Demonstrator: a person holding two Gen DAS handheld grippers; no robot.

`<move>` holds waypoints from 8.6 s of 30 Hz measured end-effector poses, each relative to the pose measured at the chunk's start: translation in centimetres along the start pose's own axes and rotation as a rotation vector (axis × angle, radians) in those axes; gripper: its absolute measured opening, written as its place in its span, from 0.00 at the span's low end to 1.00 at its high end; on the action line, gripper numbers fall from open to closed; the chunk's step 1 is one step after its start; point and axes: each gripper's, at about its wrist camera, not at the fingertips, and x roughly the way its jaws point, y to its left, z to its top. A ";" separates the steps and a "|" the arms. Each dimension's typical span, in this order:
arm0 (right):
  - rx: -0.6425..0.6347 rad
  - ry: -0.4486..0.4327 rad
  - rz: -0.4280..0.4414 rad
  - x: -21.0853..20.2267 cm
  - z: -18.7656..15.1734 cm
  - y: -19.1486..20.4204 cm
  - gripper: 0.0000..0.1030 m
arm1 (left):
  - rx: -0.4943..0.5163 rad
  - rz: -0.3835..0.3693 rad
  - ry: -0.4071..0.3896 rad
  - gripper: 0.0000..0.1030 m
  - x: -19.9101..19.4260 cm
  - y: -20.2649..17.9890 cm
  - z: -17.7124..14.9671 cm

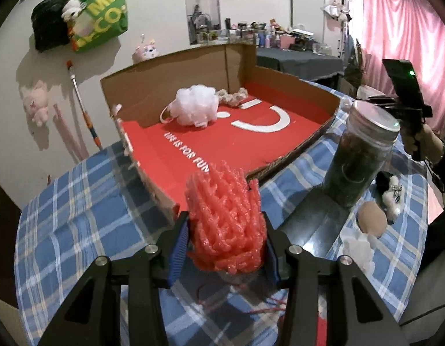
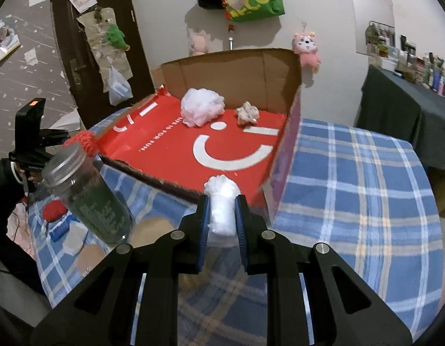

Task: Organize soft objects
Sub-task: 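Carry the red mesh net and white sock into the box with both tools, then open both tools to drop the items in the box and withdraw, then grasp the red knitted pouch with the left tool while the right tool grasps the white fluffy bunny, then carry the red pouch and white bunny into the box with both tools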

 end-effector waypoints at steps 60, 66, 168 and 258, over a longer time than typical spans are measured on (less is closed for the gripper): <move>-0.009 0.540 -0.399 22.6 12.3 -1.6 0.20 | -0.276 0.257 0.355 0.62 17.4 6.1 11.9; -0.004 0.529 -0.373 22.5 12.5 -1.5 0.42 | -0.259 0.274 0.317 0.77 16.1 5.6 12.1; 0.075 -0.100 -0.404 -1.2 -12.7 17.0 0.90 | -0.483 0.440 -0.207 1.00 -3.8 -11.7 -9.8; 0.134 0.012 -0.272 -3.5 -7.8 4.4 0.32 | -0.392 0.325 -0.095 0.46 -2.8 -3.4 -7.4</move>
